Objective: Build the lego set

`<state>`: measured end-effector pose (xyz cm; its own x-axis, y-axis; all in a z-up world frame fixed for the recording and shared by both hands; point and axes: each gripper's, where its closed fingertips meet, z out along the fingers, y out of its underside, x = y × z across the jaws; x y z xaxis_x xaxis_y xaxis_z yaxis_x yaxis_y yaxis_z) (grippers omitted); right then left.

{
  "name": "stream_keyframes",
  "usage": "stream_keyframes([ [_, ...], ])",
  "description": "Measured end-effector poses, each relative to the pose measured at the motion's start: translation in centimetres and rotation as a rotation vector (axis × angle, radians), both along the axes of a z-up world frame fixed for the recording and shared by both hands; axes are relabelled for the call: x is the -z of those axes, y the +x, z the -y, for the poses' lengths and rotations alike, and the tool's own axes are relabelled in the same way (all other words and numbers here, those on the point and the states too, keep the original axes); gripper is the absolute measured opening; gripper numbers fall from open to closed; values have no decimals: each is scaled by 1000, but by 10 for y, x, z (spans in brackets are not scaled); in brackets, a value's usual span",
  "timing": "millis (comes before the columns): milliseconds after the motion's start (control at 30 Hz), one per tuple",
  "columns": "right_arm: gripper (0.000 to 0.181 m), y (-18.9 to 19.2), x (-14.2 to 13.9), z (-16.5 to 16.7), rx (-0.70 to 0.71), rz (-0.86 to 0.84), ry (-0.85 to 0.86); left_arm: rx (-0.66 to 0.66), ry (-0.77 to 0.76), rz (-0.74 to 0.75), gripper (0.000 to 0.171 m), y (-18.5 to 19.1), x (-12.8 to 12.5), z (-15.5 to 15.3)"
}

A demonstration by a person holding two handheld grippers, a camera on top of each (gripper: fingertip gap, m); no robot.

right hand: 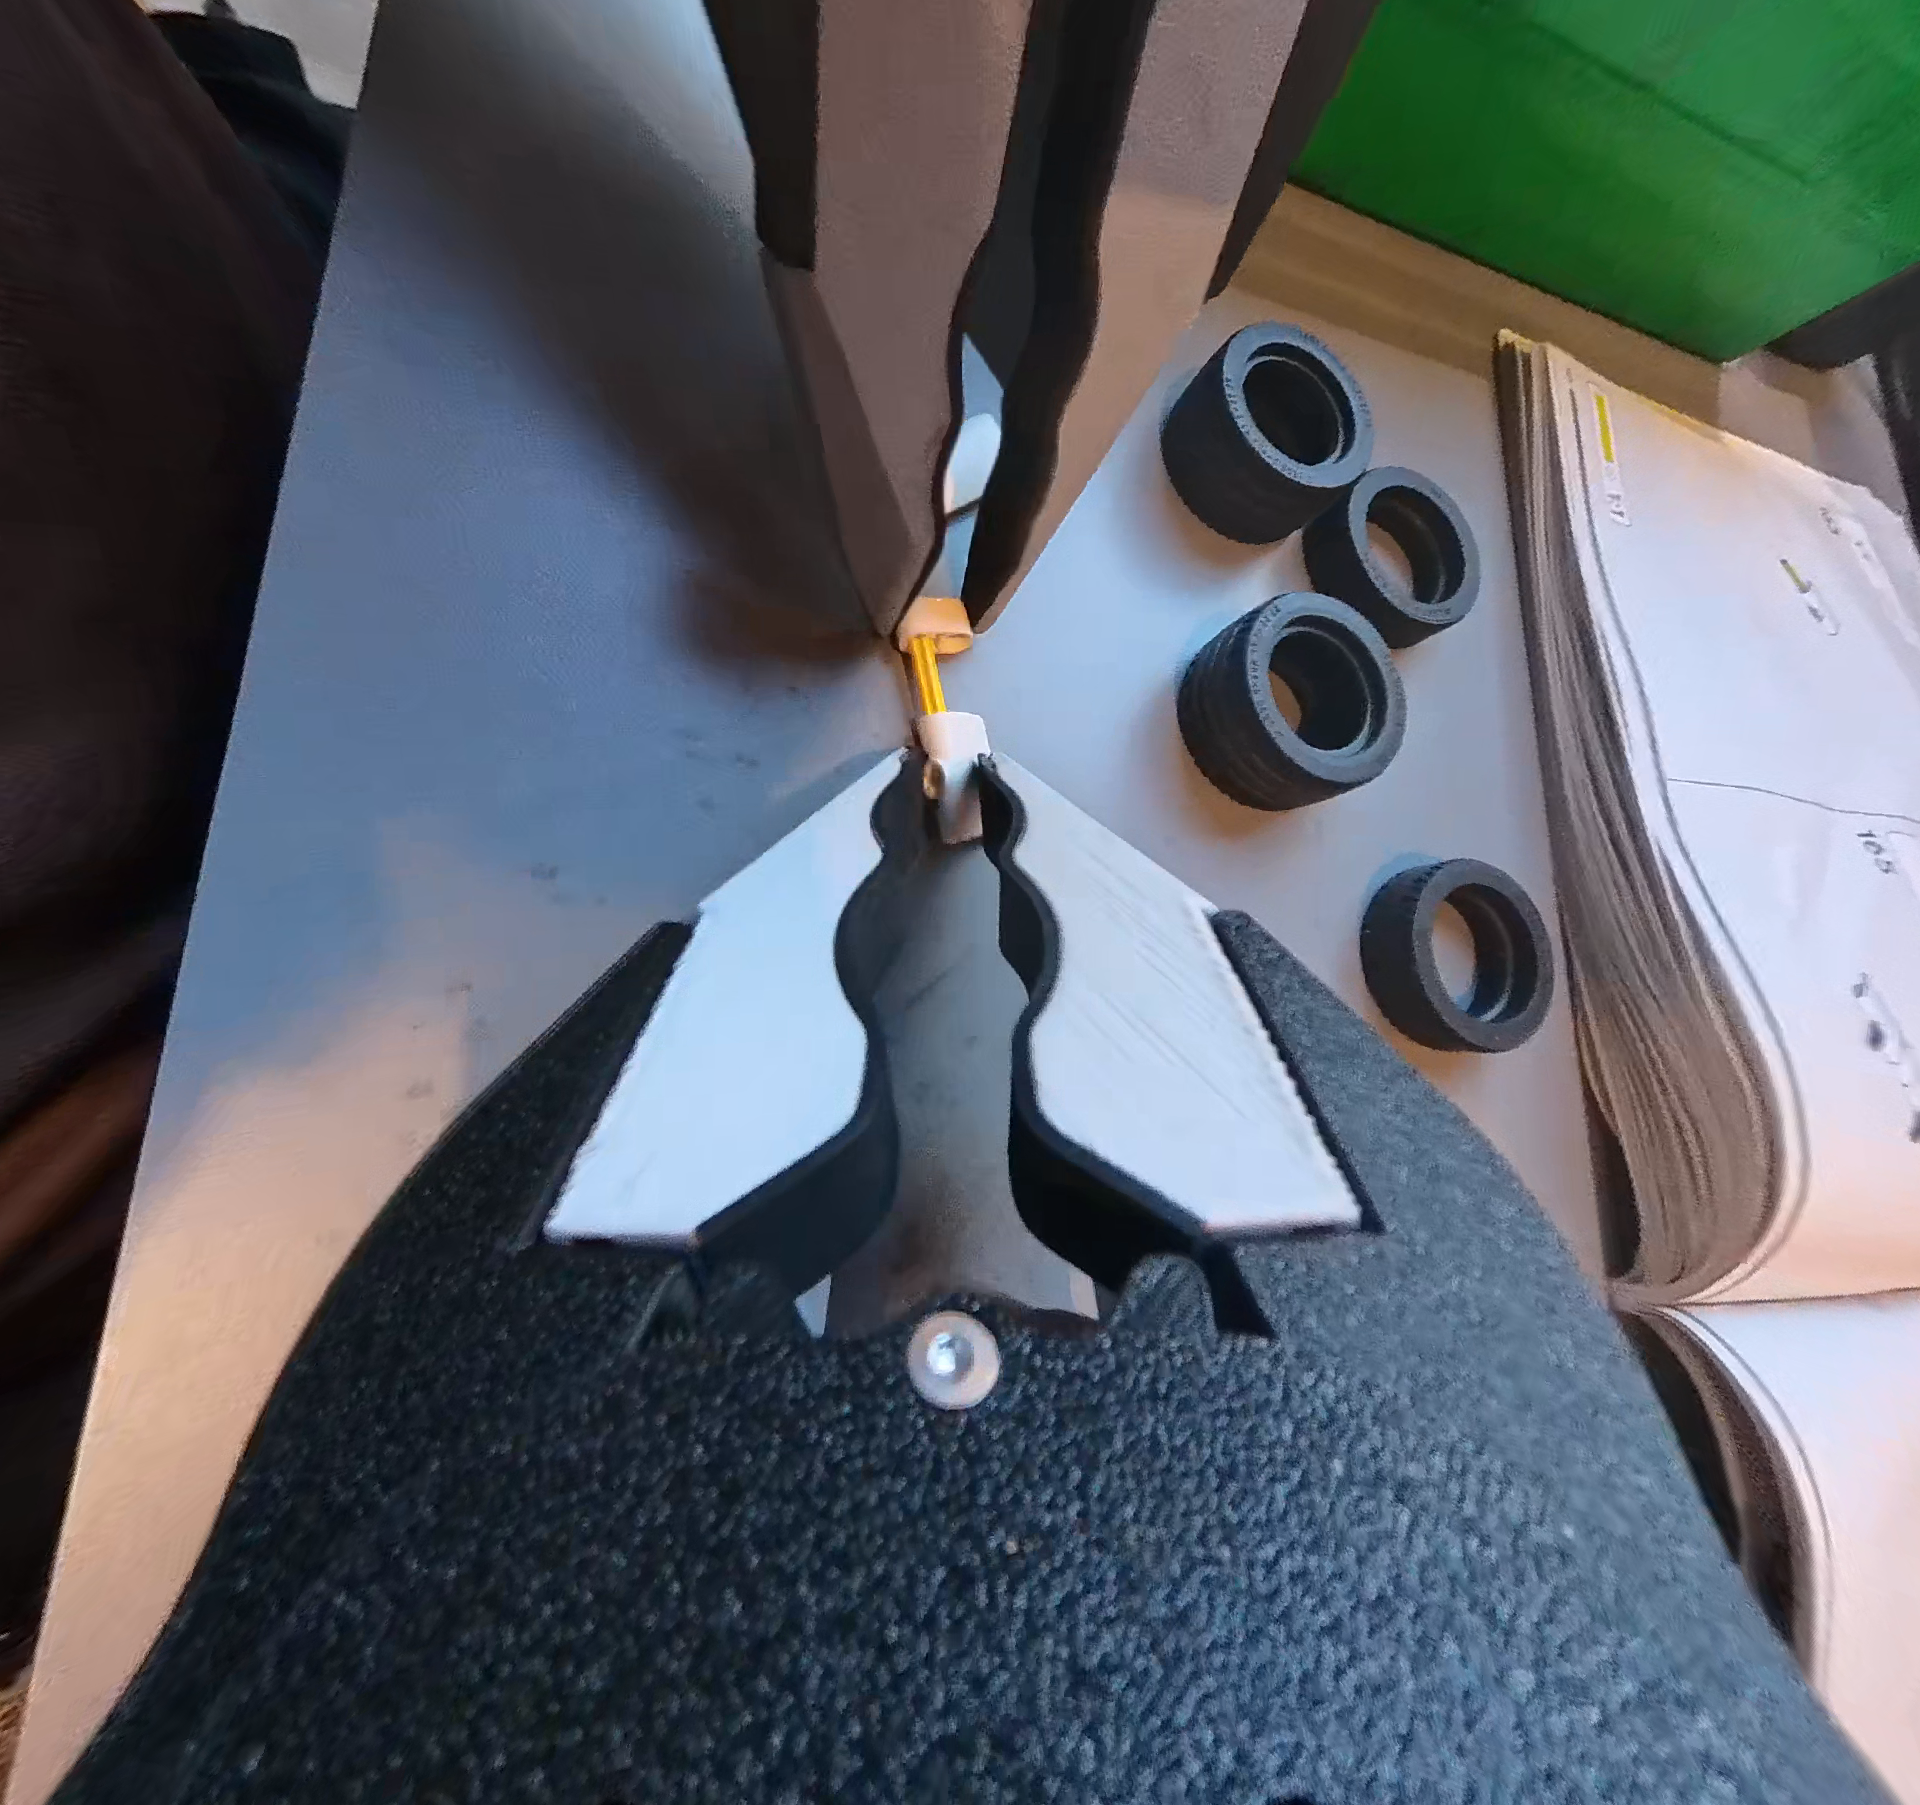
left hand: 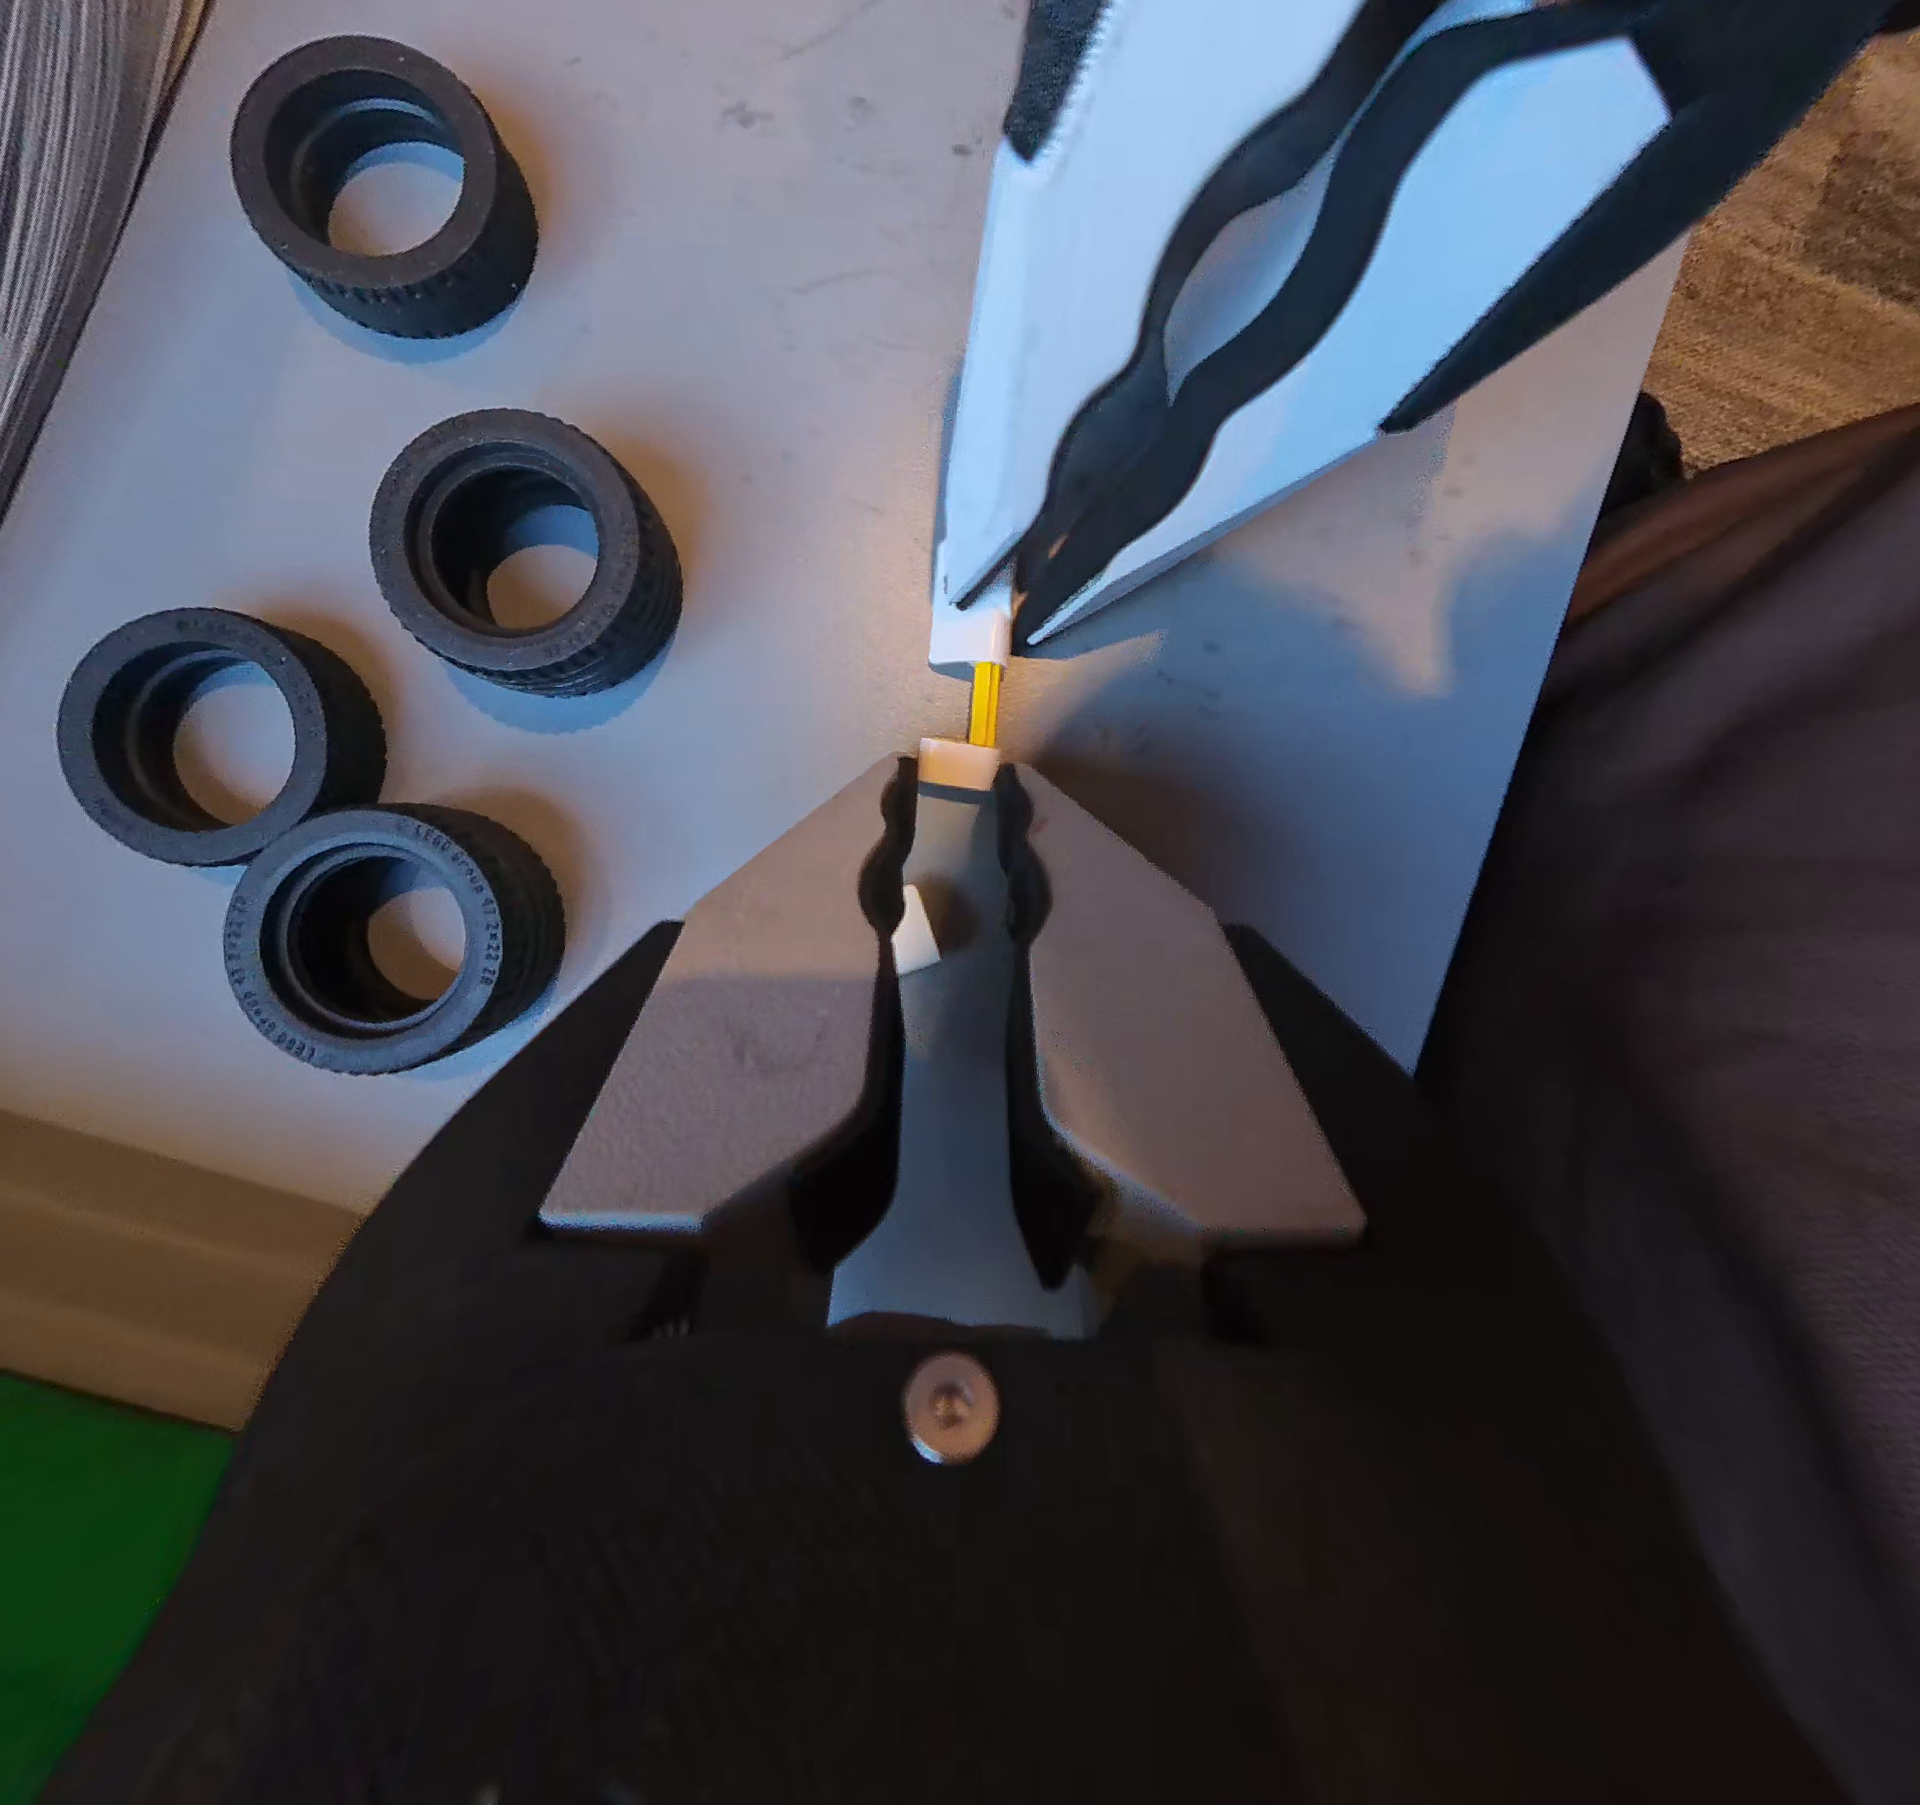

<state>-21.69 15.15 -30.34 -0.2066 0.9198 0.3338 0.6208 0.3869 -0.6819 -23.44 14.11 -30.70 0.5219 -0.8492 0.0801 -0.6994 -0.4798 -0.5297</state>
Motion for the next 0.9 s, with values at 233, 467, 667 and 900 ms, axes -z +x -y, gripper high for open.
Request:
stream_keyframes([
  [233,8,0,-1,1,-8,-10,283,-76,-50,49,12,1,-1,-1],
  [467,7,0,-3,-5,-79,83,562,-47,-72,-3,13,3,-1,-2],
  [667,7,2,-2,-5,-91,142,624,-51,-71,-19,12,4,0,-6],
  [900,3,2,-1,-4,-94,177,660,-85,-43,-14,12,5,0,-11],
])
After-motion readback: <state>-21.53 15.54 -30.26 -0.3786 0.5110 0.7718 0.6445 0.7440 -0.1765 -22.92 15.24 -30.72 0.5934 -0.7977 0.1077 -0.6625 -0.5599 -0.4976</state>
